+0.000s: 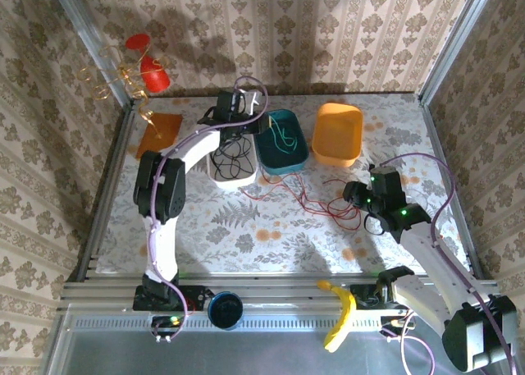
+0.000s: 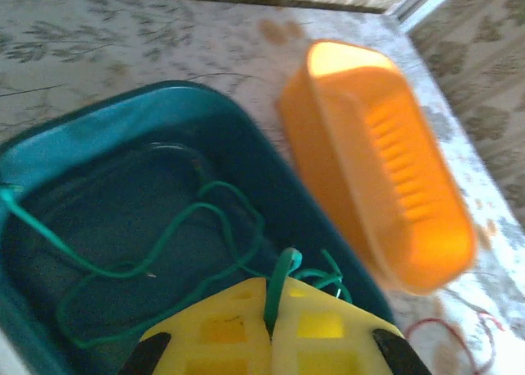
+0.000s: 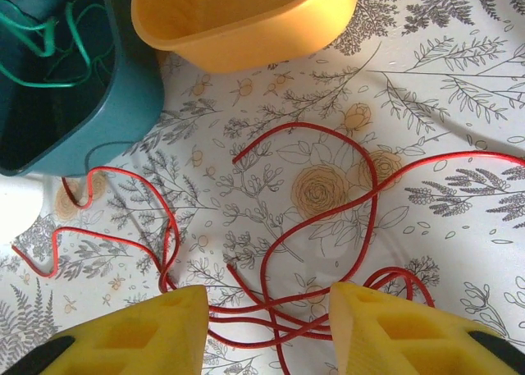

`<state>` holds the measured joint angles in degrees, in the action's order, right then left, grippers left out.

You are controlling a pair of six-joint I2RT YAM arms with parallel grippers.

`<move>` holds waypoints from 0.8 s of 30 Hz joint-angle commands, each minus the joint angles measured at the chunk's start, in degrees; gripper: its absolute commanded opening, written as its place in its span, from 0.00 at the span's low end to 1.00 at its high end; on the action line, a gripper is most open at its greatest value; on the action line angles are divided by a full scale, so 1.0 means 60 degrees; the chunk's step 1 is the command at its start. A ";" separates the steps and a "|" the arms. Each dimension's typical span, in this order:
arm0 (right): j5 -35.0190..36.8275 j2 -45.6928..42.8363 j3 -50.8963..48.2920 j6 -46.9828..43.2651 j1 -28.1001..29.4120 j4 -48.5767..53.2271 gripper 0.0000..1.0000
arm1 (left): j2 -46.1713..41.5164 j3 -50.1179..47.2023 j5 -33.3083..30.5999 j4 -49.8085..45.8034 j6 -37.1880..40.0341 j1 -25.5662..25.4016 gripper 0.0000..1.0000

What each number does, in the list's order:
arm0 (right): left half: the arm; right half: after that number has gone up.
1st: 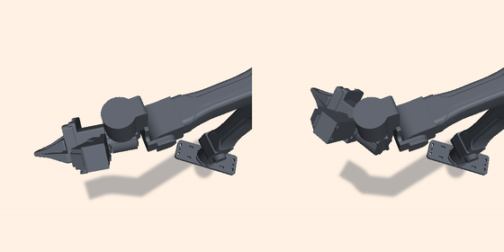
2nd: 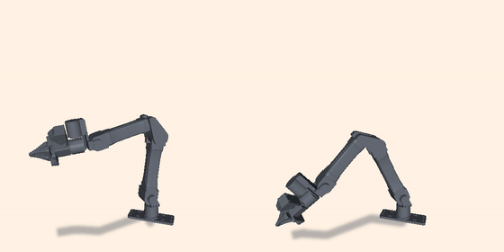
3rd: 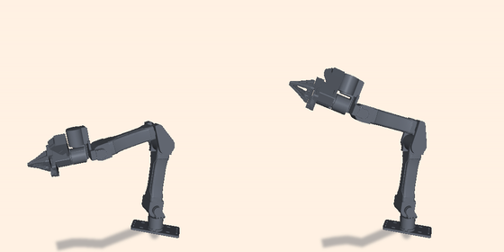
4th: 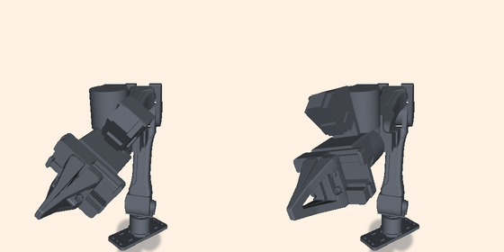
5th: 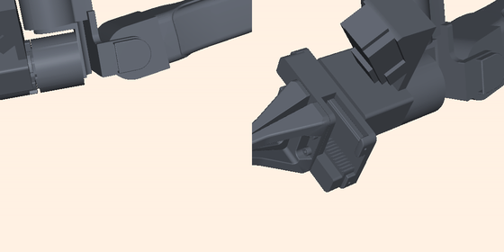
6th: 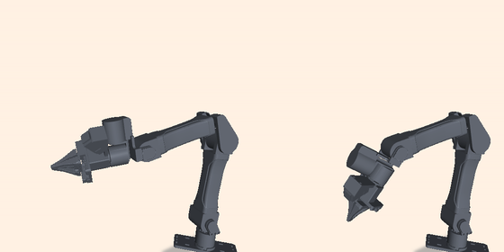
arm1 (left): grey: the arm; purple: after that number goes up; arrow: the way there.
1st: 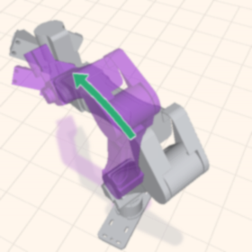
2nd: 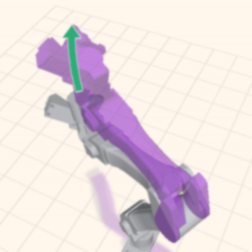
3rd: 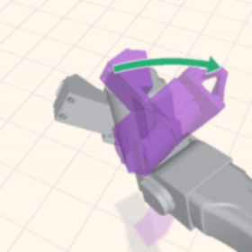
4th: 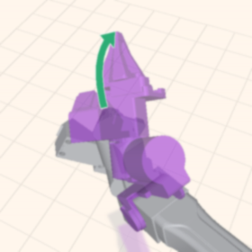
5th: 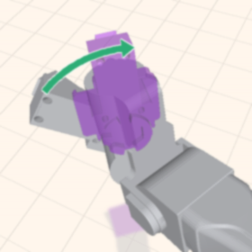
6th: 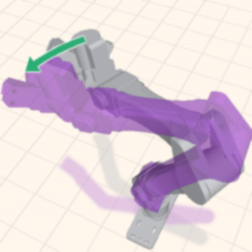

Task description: Untangle the cables

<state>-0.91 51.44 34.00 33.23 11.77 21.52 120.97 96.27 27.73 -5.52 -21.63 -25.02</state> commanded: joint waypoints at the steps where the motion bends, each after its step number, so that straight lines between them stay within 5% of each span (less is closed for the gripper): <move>1: -0.0264 -0.0222 -0.0158 -0.0086 -0.0015 0.0222 0.44 | 0.0700 0.1274 -0.0316 -0.1574 0.0876 0.0038 0.00; 2: -0.0281 -0.0237 -0.0173 -0.0089 -0.0014 0.0240 0.44 | 0.0891 0.1568 -0.0480 -0.1823 0.0878 0.0039 0.06; 4: -0.0368 -0.0281 -0.0202 -0.0117 -0.0013 0.0252 0.44 | 0.1064 0.1931 -0.0661 -0.1968 0.0851 0.0040 0.55; 7: -0.0529 -0.0275 -0.0232 -0.0198 -0.0009 0.0239 0.45 | 0.0617 0.1821 -0.0874 -0.1689 0.0988 -0.0054 0.80; 15: -0.0629 0.0095 -0.0159 -0.0864 0.0357 0.0418 0.45 | -0.1710 -0.0348 -0.2802 -0.2032 0.3276 -0.1572 0.85; 19: -0.0808 0.0864 0.0025 -0.1202 0.0840 0.0548 0.46 | -0.2393 -0.1861 -0.2402 -0.2203 0.4527 -0.2807 0.88; 24: -0.0085 0.1651 0.0500 -0.1109 0.1339 0.0821 0.47 | -0.2473 -0.2852 -0.0956 -0.2225 0.4562 -0.3712 0.87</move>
<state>-4.08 60.58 34.26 27.22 19.14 24.08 105.34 82.02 17.47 -16.16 1.98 -46.76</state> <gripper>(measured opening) 0.466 0.873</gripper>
